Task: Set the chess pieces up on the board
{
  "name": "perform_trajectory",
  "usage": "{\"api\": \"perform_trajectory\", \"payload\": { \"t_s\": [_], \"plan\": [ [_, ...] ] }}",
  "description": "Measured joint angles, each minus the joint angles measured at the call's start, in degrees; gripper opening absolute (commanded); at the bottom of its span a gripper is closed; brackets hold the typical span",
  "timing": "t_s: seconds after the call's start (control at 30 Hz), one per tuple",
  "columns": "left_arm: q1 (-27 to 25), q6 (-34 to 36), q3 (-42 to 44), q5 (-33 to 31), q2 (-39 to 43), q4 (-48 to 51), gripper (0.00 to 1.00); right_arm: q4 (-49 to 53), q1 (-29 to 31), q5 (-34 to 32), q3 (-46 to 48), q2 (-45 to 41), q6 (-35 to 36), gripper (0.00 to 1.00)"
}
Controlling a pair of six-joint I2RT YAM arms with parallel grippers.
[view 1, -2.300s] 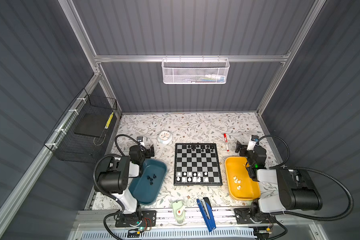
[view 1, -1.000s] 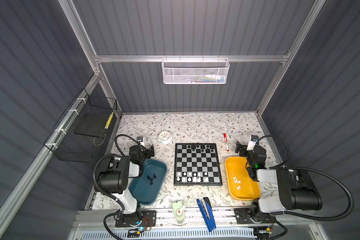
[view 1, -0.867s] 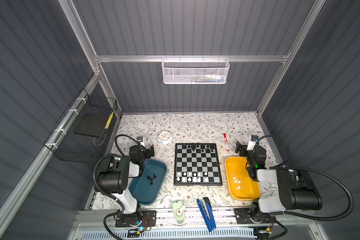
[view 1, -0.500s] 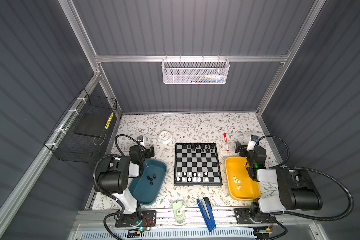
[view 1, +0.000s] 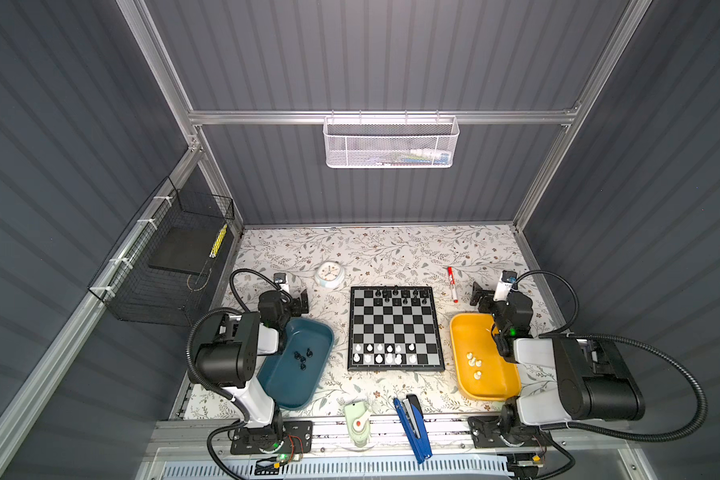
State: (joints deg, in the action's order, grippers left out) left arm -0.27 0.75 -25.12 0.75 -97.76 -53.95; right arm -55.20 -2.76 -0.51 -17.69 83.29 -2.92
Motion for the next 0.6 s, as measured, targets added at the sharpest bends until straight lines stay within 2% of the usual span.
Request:
{"api": "perform_trajectory", "payload": {
  "t_s": [0.4, 0.6],
  "plan": [
    [0.00, 0.00, -0.02, -0.61, 0.00, 0.04, 1.00, 0.04, 0.00, -0.04, 0.00, -0.07, 0.04, 0.99],
    [0.00, -0.59, 0.00, -1.11, 0.00, 0.02, 1.00, 5.40, 0.02, -0.87, -1.73, -3.78, -0.04, 0.99]
  ]
}}
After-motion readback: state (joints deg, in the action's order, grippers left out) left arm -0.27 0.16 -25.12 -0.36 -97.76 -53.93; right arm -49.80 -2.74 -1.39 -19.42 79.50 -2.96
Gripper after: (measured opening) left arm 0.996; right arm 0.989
